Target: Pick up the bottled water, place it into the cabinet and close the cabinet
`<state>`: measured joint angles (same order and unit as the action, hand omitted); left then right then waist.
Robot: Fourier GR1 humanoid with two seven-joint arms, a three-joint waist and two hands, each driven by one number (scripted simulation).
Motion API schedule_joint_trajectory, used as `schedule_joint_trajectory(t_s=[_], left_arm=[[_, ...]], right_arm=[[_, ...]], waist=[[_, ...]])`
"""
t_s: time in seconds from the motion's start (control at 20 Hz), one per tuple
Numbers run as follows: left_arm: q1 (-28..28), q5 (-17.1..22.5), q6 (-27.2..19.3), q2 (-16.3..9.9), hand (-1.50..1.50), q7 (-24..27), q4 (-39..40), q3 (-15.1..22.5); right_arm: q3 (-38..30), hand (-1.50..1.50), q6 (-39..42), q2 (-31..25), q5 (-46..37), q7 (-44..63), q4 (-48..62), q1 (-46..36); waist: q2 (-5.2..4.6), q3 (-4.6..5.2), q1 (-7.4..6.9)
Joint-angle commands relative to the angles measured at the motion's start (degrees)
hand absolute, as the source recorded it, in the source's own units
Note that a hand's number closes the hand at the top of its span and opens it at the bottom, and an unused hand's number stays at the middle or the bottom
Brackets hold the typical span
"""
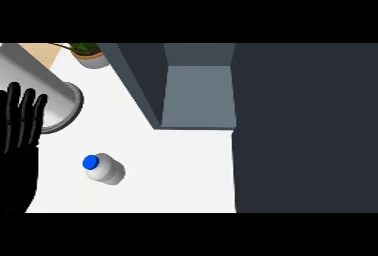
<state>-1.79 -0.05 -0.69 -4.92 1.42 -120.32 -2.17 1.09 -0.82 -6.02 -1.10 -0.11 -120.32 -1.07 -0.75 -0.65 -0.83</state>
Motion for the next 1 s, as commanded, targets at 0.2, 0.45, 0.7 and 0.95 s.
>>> schedule_joint_trajectory(t_s=[0.2, 0.45, 0.7, 0.95], left_arm=[[-0.8, 17.5, 21.0, -9.0, -1.5, 1.3, 1.4, 1.7], [-5.3, 29.2, 26.9, -14.2, -1.5, -10.2, 3.3, 1.0], [-13.0, 42.0, 31.5, -21.1, -1.5, -14.5, -3.4, -7.2], [-14.3, 41.2, 34.4, -19.9, -1.5, -14.2, -0.5, -9.8]], right_arm=[[0.3, -1.5, 1.9, 1.2, 4.2, -1.7, -4.5, 4.7], [5.1, -1.5, 5.8, 0.7, 10.8, 9.5, -8.7, 14.3], [4.7, -1.5, 5.8, -0.3, 13.3, 13.4, -17.9, 21.9], [6.1, -1.5, 8.6, -0.7, 14.4, 12.8, -25.7, 30.5]], waist=[[1.14, 0.78, 1.56], [1.16, 0.69, 1.64], [1.1, 0.64, 0.63], [0.98, 0.64, 1.19]])
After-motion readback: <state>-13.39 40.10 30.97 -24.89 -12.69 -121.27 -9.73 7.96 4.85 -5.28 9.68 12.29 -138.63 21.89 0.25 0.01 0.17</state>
